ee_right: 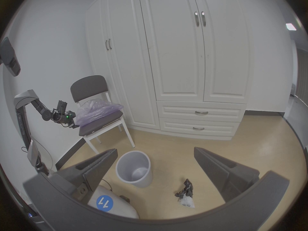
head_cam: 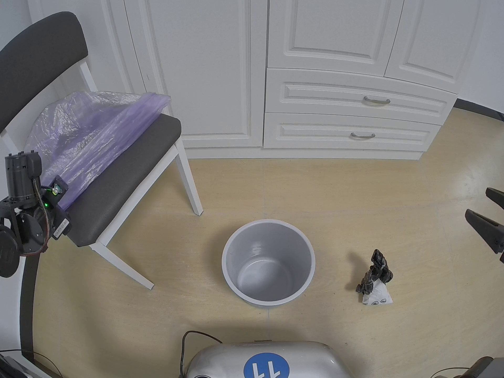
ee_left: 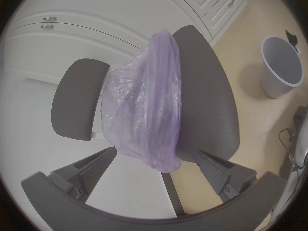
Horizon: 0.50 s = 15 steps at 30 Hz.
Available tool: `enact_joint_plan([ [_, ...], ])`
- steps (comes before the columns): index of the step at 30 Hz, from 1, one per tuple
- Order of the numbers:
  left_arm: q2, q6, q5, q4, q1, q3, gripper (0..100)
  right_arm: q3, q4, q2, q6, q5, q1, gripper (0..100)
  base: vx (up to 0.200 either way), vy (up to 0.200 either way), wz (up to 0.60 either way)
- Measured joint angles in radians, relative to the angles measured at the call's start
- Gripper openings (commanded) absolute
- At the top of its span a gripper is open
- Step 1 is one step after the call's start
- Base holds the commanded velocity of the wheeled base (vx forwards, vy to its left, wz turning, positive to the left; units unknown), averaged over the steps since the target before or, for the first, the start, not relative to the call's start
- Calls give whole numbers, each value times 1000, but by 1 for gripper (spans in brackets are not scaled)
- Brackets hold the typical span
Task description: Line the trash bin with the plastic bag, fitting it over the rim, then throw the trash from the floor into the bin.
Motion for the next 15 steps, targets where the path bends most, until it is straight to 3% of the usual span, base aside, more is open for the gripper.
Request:
enact_joint_plan([
  [15, 25, 6, 86, 6, -4, 4, 100, -8, -4, 70, 38, 49, -61, 100, 0, 0, 0],
])
